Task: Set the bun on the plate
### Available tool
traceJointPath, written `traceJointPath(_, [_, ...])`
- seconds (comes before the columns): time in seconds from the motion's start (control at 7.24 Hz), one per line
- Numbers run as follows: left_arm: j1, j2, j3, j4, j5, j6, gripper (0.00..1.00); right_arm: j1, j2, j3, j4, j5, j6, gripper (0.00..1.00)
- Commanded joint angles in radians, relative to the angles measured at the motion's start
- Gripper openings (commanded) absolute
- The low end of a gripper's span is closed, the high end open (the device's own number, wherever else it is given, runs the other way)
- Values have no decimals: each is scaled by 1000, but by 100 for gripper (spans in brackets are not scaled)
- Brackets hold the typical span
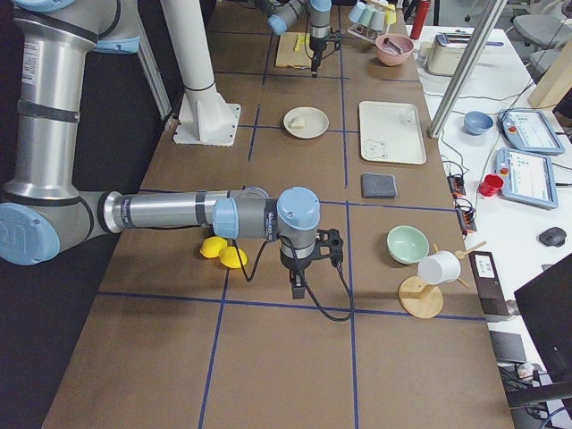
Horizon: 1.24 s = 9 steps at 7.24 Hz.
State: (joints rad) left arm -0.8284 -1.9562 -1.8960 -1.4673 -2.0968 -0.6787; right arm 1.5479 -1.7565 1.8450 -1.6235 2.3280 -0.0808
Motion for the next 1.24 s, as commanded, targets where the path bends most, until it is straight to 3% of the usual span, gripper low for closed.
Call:
traceJointPath(0.0, [-288,251,-26,-5,-113,462,100,0,0,-4,1,1,-1,100])
traceJointPath(0.28, [-585,379,65,-5,-204,765,100,0,0,-7,1,1,-1,100])
traceJointPath(0.41, [-651,422,122,-13,-260,809,100,0,0,-9,1,1,-1,100])
traceJointPath(0.69, [-676,488,167,-13,-262,808,100,0,0,-7,2,2,-2,100])
traceJointPath(1.11, [-716,479,193,-13,-263,798,100,0,0,-6,2,2,-2,100])
